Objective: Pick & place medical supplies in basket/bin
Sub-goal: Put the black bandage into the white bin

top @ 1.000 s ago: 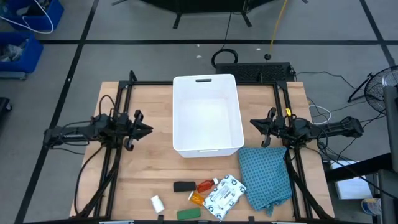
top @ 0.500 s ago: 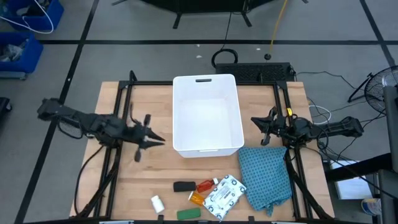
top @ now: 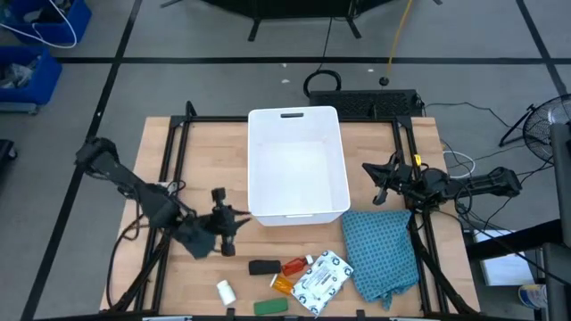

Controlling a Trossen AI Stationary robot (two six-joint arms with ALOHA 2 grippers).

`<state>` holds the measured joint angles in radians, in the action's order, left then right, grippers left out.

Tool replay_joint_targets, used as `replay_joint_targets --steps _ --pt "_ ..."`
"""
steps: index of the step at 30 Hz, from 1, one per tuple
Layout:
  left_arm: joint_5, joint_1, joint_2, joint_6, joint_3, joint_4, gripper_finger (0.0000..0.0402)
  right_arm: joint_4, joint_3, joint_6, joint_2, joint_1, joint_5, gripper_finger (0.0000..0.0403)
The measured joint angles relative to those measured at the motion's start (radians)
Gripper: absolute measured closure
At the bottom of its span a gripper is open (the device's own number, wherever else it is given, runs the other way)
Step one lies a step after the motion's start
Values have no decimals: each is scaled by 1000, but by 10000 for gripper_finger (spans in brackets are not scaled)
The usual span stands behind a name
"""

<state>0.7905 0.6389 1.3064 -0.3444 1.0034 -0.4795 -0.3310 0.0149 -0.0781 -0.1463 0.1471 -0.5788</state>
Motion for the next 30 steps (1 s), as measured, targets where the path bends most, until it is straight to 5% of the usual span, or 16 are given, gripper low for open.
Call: replay_joint_targets --steps 4,16,21,30 --pt "-88 40 83 -162 0 10 298 0 0 13 0 0 2 387" --pt "-316 93 318 -340 -1 154 56 7 0 10 0 0 3 332" --pt "-410 90 391 -331 -1 262 19 4 0 10 0 0 3 312" --pt "-510 32 498 -298 -1 298 14 7 0 10 0 0 3 289"
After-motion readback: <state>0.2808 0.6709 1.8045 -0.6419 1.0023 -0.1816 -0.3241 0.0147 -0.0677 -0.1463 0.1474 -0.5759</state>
